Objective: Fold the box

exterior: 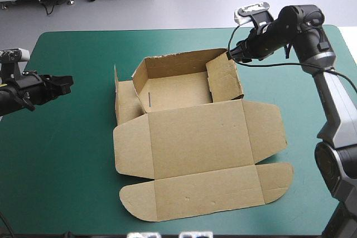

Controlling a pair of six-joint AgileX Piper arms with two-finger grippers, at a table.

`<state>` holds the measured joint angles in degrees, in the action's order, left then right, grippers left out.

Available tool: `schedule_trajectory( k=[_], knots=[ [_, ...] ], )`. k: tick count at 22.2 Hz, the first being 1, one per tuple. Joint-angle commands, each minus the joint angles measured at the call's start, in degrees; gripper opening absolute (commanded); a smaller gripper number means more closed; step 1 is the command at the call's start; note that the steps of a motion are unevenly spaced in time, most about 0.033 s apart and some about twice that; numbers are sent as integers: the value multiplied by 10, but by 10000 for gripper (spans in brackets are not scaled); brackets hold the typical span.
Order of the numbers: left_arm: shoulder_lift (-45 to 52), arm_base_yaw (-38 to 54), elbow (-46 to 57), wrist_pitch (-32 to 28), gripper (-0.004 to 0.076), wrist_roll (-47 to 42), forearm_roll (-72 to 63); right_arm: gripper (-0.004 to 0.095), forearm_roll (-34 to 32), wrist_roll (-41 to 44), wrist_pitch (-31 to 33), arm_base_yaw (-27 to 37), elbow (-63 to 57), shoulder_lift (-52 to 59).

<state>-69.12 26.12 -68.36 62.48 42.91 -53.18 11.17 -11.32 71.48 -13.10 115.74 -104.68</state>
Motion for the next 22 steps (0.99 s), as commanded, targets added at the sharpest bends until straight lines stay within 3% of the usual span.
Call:
schedule_trajectory(
  k=[1, 9, 10, 12, 13, 22],
  knots=[
    [11, 1, -15, -7, 13, 2, -40, 434, 4, -2, 5, 3, -18, -5],
    [11, 1, -15, -3, 13, 8, -41, 407, 24, -16, -13, 3, -17, -105],
    [11, 1, -15, -3, 13, 8, -41, 339, 24, -16, -14, 3, -17, -112],
    [11, 1, -15, -3, 13, 8, -41, 45, 25, -18, -27, 3, -17, -117],
    [11, 1, -15, -4, 13, 8, -41, -3, 27, -15, -37, 3, -16, -117],
    [11, 1, -15, -40, 13, 8, -41, 2, 68, 10, -51, 3, 82, -82]
  ],
)
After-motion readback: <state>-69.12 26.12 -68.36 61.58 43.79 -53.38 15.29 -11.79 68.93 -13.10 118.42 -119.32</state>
